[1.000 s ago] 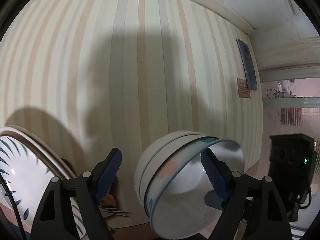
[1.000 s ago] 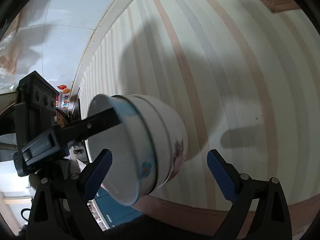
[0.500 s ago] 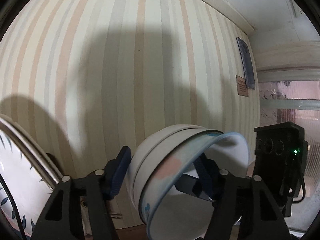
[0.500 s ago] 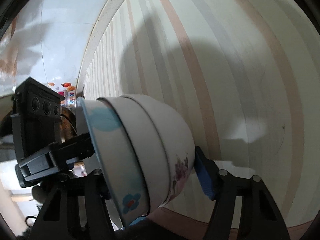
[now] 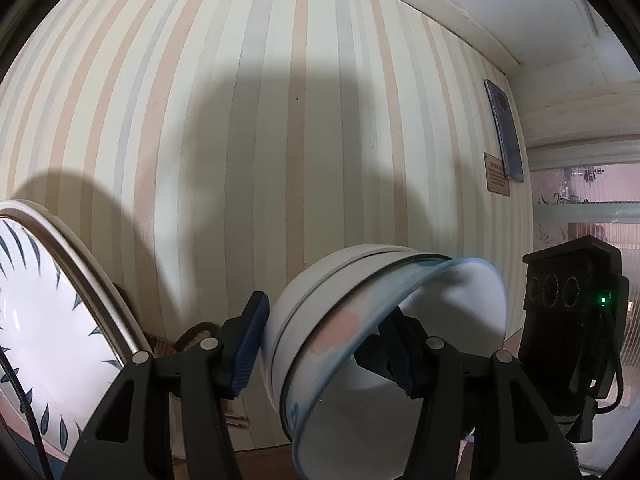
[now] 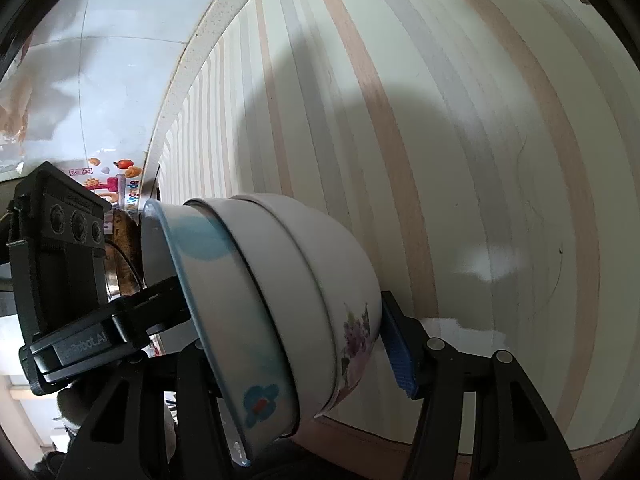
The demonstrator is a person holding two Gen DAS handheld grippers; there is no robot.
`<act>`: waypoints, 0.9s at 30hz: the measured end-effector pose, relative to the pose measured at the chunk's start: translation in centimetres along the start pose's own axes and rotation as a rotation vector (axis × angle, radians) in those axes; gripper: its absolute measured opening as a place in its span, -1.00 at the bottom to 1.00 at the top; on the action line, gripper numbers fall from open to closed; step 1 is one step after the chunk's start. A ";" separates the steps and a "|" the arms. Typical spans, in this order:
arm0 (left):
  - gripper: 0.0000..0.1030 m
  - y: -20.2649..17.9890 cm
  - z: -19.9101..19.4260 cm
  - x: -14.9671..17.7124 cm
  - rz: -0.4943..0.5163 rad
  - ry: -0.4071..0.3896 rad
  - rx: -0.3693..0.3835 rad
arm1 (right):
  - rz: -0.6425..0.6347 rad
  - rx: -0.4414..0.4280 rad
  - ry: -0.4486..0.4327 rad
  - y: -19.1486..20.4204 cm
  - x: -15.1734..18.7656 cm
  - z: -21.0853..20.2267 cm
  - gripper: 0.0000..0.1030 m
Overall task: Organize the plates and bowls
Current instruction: 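Lift the bowl stack with both grippers and carry it over the plates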
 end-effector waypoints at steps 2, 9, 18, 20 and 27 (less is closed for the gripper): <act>0.00 0.0 -0.2 0.0 -0.005 0.003 -0.007 | 0.003 0.000 0.003 0.1 0.2 -0.1 0.17; 0.00 0.6 -1.8 0.5 -0.045 0.014 0.008 | -0.005 -0.004 0.012 1.7 0.7 -0.6 0.18; 0.00 3.1 -6.0 1.3 -0.096 -0.052 0.032 | -0.085 0.001 0.039 6.8 1.2 -0.8 0.17; 0.00 4.1 -7.3 1.4 -0.113 -0.077 0.030 | -0.111 0.000 0.051 8.3 1.3 -0.4 0.17; 0.00 9.1 -10.7 2.5 -0.213 -0.141 0.023 | -0.201 -0.014 0.121 13.6 1.5 2.7 0.17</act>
Point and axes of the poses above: each gripper's, at about its wrist camera, not at the fingertips, and z roughly the way its jaws point, y to its left, x to its underside, the point moved 6 cm from there along z, roughly the way its jaws point, and after that the axes turned 6 degrees about y, right-handed, at the moved point
